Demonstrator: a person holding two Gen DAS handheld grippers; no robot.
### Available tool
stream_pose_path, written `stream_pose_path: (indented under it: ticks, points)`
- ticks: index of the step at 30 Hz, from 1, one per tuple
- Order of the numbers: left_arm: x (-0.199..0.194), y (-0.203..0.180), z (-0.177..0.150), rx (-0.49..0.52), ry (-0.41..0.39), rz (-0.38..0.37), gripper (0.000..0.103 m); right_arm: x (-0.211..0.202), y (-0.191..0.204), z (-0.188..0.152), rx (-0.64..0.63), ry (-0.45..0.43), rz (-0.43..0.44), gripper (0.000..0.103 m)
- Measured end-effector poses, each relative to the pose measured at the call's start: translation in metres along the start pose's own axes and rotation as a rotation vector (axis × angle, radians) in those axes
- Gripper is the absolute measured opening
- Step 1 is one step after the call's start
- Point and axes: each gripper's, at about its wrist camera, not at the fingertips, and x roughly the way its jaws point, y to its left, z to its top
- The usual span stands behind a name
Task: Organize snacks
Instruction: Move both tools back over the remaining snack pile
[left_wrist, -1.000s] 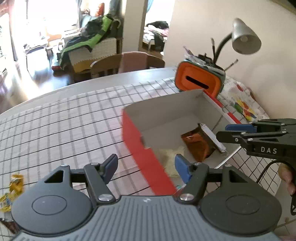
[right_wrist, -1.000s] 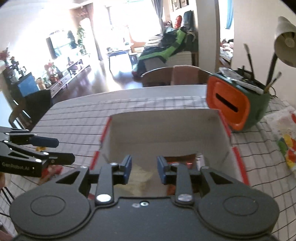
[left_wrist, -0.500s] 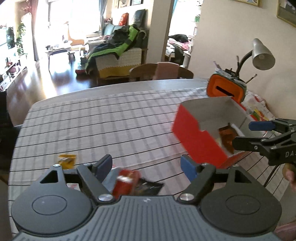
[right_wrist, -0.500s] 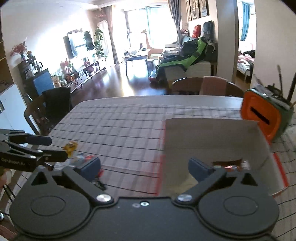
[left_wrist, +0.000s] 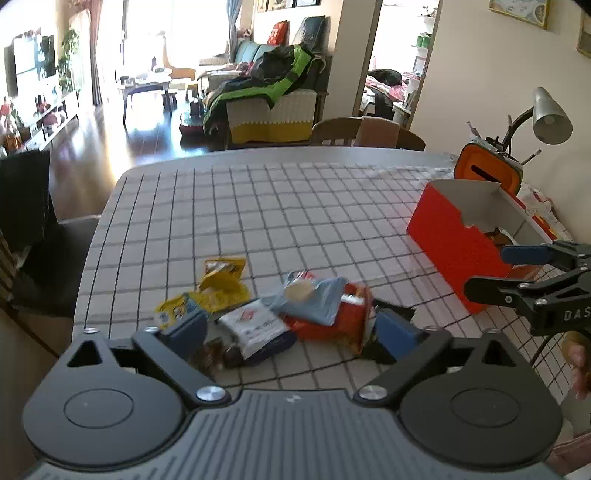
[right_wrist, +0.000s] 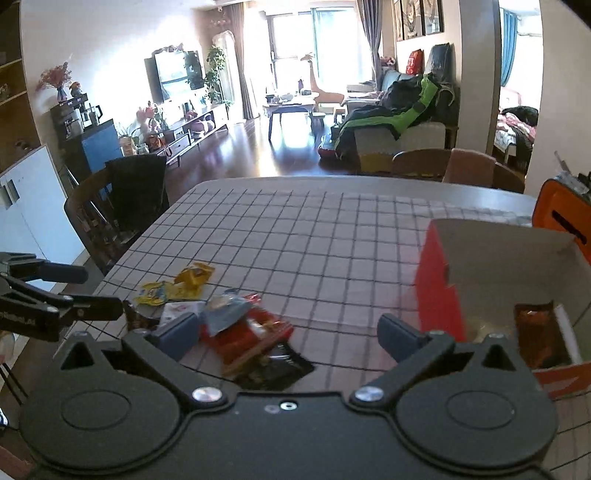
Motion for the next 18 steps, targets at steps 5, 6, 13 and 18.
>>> stream_pose_path:
  ticks: [5, 6, 13, 18]
  points:
    - [0.007, 0.025, -0.010, -0.004, 0.030, 0.006, 0.102, 0.013, 0.018, -0.008, 0.049, 0.013, 0.015, 0.103]
    - [0.010, 0.028, -0.011, -0.004, 0.035, 0.012, 0.102, 0.017, 0.019, -0.010, 0.064, 0.019, 0.052, 0.103]
    - [0.022, 0.054, -0.021, -0.006, 0.053, 0.032, 0.102, 0.061, 0.015, -0.018, 0.266, 0.296, 0.074, 0.097]
    - [0.038, 0.062, -0.024, 0.013, 0.074, 0.044, 0.102, 0.068, 0.014, -0.020, 0.233, 0.254, -0.038, 0.101]
